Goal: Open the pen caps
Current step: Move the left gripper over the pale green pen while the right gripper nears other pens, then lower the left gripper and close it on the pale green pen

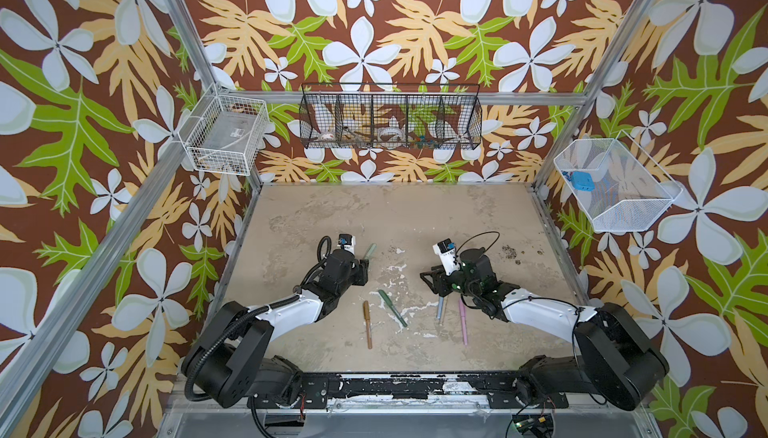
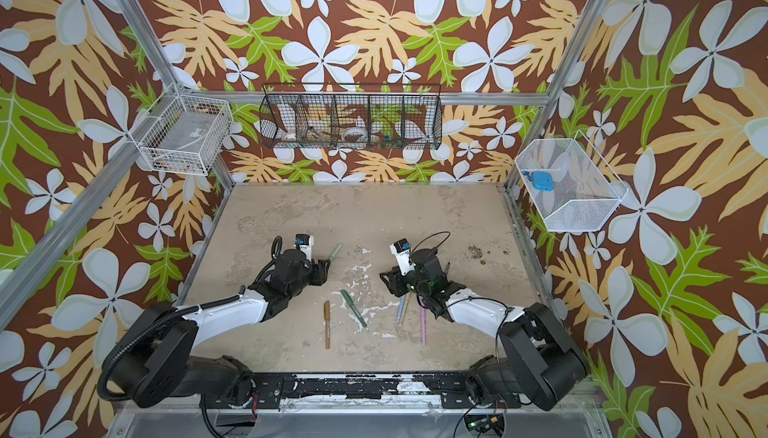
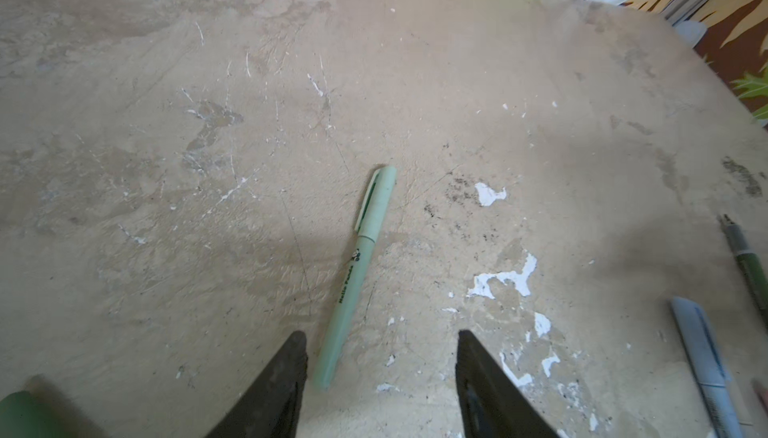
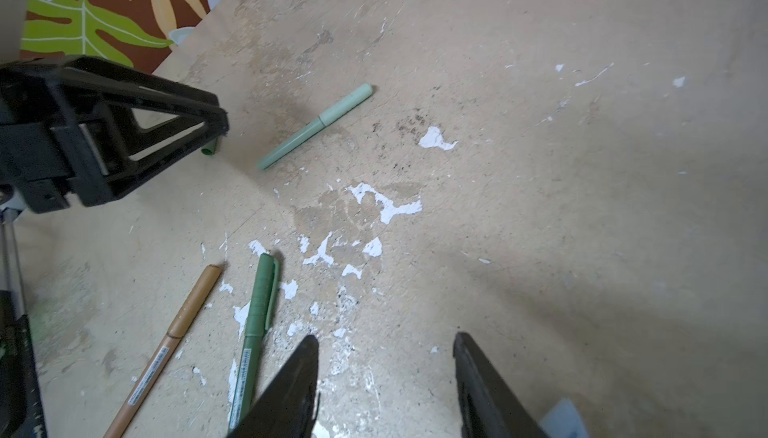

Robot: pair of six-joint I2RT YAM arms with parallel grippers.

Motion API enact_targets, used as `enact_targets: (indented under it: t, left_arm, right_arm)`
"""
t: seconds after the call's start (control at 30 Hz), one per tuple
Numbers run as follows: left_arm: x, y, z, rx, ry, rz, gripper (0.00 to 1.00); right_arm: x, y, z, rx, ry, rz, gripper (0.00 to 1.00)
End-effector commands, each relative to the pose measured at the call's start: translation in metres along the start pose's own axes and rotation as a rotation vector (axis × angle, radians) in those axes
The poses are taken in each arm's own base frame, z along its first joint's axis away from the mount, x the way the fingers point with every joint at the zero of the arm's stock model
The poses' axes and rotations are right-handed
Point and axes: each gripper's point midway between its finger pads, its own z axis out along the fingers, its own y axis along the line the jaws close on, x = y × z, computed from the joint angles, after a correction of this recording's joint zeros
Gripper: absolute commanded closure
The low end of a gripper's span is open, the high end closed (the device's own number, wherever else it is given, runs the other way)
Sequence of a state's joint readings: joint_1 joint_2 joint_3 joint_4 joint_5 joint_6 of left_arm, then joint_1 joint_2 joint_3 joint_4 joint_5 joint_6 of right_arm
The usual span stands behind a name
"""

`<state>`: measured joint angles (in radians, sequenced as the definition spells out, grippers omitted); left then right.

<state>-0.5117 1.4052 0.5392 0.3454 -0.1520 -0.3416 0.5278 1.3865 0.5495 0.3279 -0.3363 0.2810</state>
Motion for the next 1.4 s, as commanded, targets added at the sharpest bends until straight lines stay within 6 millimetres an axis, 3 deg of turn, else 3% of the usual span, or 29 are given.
enact_targets:
  t: [0.0,0.17,0.67,1.37]
  left_arm:
    - [0.006,0.003,0.005,-0.023,0.030,0.020,0.45]
    - [0.012,0.003,0.012,-0.027,0.056,0.030,0.54]
    - [0.022,0.010,0.035,-0.085,0.110,0.047,0.54]
    - [0.037,0.017,0.056,-0.144,0.196,0.073,0.65]
  right_arm:
    - [-0.002,0.016,0.003,-0.094,0.004,0.014,0.48]
    - [0.001,0.022,0.005,-0.138,0.021,0.032,0.48]
    - [0.001,0.021,0.005,-0.128,0.022,0.029,0.48]
    - [0.001,0.023,0.004,-0.139,0.023,0.020,0.48]
